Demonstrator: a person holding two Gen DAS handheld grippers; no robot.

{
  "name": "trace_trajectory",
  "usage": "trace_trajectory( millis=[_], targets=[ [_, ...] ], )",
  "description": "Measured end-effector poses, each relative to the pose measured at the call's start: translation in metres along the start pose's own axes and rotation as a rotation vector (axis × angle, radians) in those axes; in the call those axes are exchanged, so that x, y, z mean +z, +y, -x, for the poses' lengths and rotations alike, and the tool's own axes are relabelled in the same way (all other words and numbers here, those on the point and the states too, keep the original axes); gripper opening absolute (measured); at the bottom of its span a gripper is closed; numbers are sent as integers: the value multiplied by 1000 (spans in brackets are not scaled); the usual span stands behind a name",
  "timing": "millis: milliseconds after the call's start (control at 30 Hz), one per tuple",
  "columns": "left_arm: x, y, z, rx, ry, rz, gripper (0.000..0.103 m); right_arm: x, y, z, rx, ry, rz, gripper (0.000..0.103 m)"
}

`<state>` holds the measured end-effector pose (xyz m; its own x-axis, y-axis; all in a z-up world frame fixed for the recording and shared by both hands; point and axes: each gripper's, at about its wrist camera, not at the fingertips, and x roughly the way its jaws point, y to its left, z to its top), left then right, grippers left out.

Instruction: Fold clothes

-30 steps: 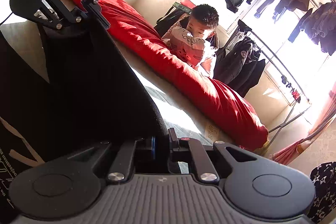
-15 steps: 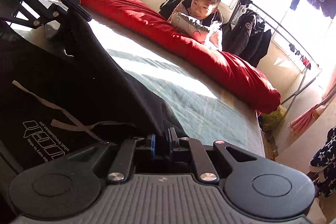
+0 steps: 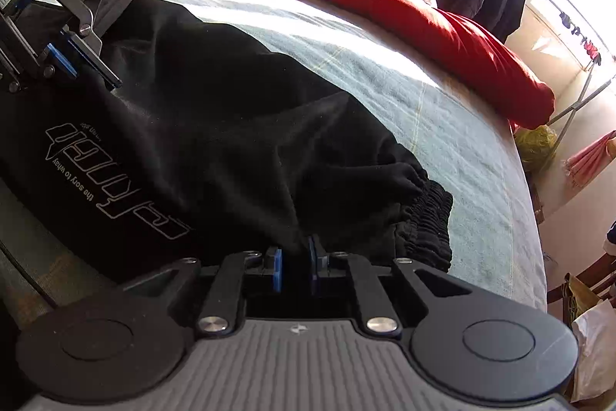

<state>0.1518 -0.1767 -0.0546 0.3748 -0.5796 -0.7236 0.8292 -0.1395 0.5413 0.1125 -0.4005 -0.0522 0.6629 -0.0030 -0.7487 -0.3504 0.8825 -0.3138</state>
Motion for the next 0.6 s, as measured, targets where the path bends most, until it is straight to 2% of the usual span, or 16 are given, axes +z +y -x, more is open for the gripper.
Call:
trace_trajectory(
  millis=[67, 267, 333, 467, 600],
  targets=[
    [-2, 0, -6, -15, 2, 2, 8, -3, -2, -1, 12, 11, -32, 17],
    [-8, 2, -13, -16, 14, 37, 20, -8, 0, 16, 25, 4, -132, 31],
    [-10, 1, -13, -10, 28, 33, 31, -8, 4, 23, 26, 5, -158, 33],
    [-20, -4, 1, 15, 16, 30, 44, -5, 8, 34, 30, 3, -214, 39],
    [-34, -10, 24, 51, 13, 27, 45, 3, 21, 48, 12, -11, -253, 41]
  ],
)
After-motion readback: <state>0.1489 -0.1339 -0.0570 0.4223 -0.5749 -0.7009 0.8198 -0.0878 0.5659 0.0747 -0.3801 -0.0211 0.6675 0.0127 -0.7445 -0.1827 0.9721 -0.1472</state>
